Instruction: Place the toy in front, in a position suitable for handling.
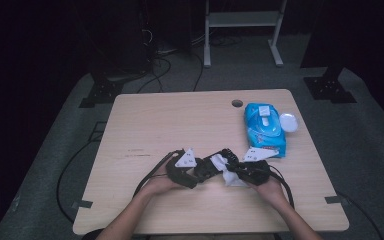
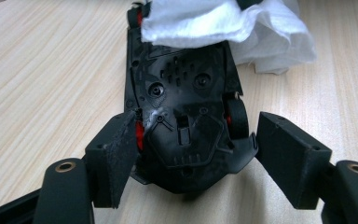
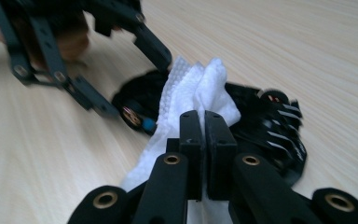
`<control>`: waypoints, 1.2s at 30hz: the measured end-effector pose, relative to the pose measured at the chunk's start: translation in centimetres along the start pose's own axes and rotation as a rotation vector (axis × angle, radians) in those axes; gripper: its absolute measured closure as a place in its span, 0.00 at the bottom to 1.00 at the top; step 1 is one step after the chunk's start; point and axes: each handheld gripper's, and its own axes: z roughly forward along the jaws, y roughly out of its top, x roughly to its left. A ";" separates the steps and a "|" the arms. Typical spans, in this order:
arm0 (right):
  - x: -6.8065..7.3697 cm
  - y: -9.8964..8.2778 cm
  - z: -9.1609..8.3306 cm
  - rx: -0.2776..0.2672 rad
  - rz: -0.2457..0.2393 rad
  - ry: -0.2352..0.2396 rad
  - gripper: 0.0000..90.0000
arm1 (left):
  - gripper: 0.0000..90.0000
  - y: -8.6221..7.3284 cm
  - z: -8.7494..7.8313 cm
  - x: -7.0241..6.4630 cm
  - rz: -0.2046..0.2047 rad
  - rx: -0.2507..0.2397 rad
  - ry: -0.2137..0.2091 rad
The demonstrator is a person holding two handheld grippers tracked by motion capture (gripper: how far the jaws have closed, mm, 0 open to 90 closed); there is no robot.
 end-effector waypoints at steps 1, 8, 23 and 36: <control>0.0 0.4 -0.1 -0.011 0.005 0.014 0.96 | 0.32 0.0 0.0 0.0 0.003 0.003 0.000; -1.3 3.1 0.2 -0.045 0.005 -0.016 0.96 | 0.21 0.2 -0.1 0.1 -0.037 -0.027 0.008; -1.6 1.1 2.1 0.053 0.028 -0.030 0.80 | 0.19 -0.1 1.6 0.5 -0.122 0.049 0.013; -1.2 1.9 -0.5 0.054 -0.224 -0.071 0.57 | 0.26 -0.1 1.6 0.5 -0.107 0.043 0.017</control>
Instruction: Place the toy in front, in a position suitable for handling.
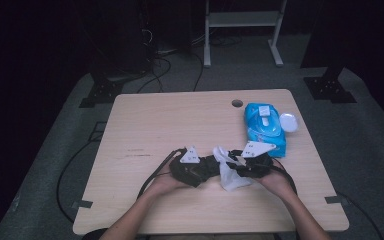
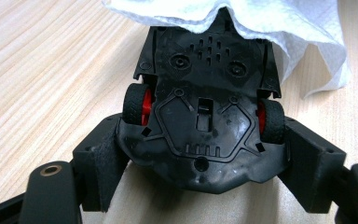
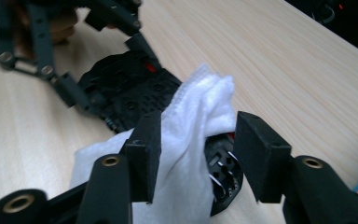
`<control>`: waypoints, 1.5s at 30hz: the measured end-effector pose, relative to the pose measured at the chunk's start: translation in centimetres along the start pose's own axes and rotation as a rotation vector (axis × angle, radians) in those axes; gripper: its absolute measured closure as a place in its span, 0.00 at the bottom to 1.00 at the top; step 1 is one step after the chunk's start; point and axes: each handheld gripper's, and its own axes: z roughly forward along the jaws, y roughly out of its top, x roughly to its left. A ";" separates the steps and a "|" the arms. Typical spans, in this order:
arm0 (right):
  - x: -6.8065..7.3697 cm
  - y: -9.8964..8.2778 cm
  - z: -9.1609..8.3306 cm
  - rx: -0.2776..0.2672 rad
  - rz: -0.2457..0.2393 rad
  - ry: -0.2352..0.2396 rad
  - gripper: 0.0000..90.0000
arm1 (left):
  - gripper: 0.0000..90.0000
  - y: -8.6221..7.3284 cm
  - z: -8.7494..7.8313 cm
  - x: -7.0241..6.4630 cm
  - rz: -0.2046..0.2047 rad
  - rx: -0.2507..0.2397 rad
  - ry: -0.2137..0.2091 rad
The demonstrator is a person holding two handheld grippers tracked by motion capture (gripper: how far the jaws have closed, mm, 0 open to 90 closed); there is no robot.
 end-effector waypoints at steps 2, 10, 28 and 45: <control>0.2 -0.2 0.3 0.009 -0.061 0.035 0.59 | 0.26 0.0 0.0 0.0 0.003 0.002 0.002; 0.2 -0.5 2.3 0.044 -0.065 0.043 0.75 | 0.26 0.1 0.0 0.0 -0.006 0.004 0.006; 3.7 2.3 5.6 0.021 0.050 0.167 0.94 | 0.26 0.3 0.3 -0.6 0.031 0.007 0.015; 4.5 1.5 5.0 -0.001 0.080 0.177 0.93 | 0.26 0.2 0.1 -0.7 0.037 0.013 0.028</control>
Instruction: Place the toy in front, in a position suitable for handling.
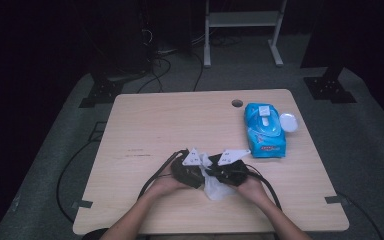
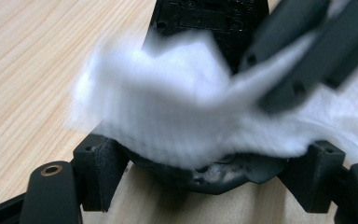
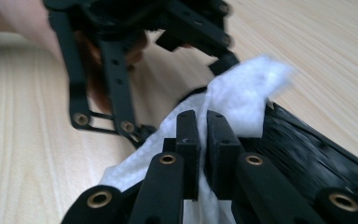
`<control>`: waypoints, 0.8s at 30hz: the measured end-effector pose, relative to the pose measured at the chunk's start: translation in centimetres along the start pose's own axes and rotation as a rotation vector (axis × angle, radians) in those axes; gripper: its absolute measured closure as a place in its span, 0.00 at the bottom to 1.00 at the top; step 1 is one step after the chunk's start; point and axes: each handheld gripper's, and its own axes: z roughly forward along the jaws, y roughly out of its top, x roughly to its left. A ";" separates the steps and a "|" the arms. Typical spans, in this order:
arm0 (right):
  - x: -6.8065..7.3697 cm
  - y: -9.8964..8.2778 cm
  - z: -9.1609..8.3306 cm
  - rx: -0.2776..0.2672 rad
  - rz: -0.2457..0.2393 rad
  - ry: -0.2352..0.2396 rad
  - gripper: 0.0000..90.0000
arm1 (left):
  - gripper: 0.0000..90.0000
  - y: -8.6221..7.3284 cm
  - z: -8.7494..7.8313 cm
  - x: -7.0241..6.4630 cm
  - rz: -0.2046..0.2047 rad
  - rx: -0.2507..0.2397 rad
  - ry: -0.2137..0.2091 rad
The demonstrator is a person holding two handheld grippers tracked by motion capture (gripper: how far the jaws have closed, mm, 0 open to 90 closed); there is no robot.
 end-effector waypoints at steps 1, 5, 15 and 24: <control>0.2 0.2 0.1 0.009 -0.016 -0.003 0.93 | 0.26 0.0 0.0 0.0 0.001 0.000 0.000; -1.1 -0.2 -0.9 0.028 -0.018 -0.049 0.93 | 0.26 -0.1 -0.2 0.2 -0.020 -0.006 0.002; -1.2 0.4 -2.0 0.052 -0.075 -0.130 0.69 | 0.26 -0.1 -0.2 0.1 -0.004 -0.001 0.003; -1.7 1.8 -1.5 0.033 -0.276 0.049 0.60 | 0.26 -0.1 -0.2 0.2 -0.005 0.000 -0.004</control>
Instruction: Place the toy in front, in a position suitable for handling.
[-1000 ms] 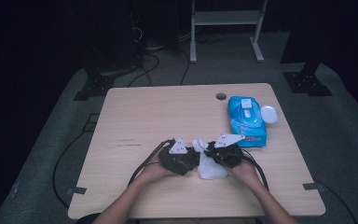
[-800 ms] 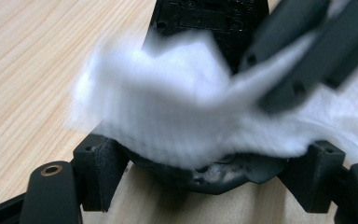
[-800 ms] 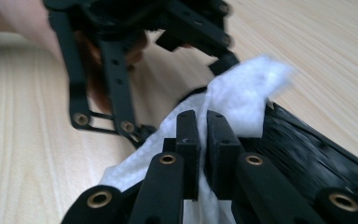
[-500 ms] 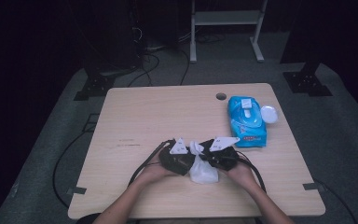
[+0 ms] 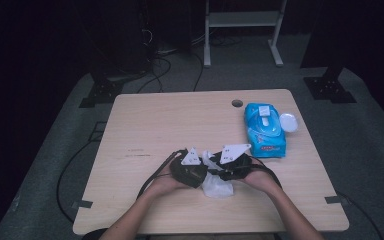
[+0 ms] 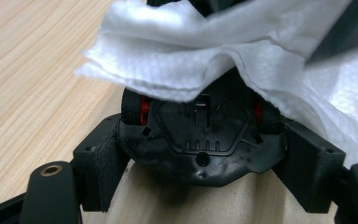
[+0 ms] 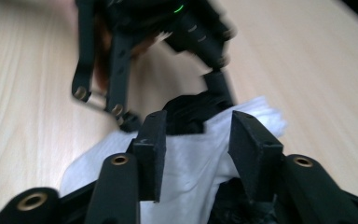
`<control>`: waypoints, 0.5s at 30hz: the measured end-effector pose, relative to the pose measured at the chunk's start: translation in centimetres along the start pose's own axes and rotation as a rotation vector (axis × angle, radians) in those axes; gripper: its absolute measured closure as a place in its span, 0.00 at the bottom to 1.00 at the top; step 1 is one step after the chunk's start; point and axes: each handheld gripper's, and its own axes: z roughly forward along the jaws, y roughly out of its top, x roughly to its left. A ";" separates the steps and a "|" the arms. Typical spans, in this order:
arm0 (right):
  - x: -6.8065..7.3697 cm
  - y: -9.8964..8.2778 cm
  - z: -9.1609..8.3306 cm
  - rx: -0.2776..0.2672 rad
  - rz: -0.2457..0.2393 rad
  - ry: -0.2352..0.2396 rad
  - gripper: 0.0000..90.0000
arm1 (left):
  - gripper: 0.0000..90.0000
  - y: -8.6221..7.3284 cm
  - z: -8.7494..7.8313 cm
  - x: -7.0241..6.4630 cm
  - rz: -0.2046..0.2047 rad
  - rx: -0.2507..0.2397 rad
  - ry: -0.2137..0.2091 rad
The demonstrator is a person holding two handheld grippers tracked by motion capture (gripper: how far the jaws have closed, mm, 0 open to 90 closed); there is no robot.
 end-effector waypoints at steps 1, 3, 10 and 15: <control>-0.1 0.0 0.2 0.027 -0.018 0.012 0.58 | 0.26 0.0 0.0 0.0 0.001 0.000 0.000; -0.2 -0.1 0.4 0.038 -0.039 0.042 0.55 | 0.26 0.0 0.0 0.0 0.001 -0.001 -0.001; 0.1 -1.0 1.0 0.076 -0.119 0.006 0.64 | 0.26 0.0 -0.1 0.1 0.009 0.010 -0.005; 0.1 -0.9 0.6 0.081 -0.064 0.058 0.89 | 0.26 0.0 0.0 0.0 0.006 0.002 -0.006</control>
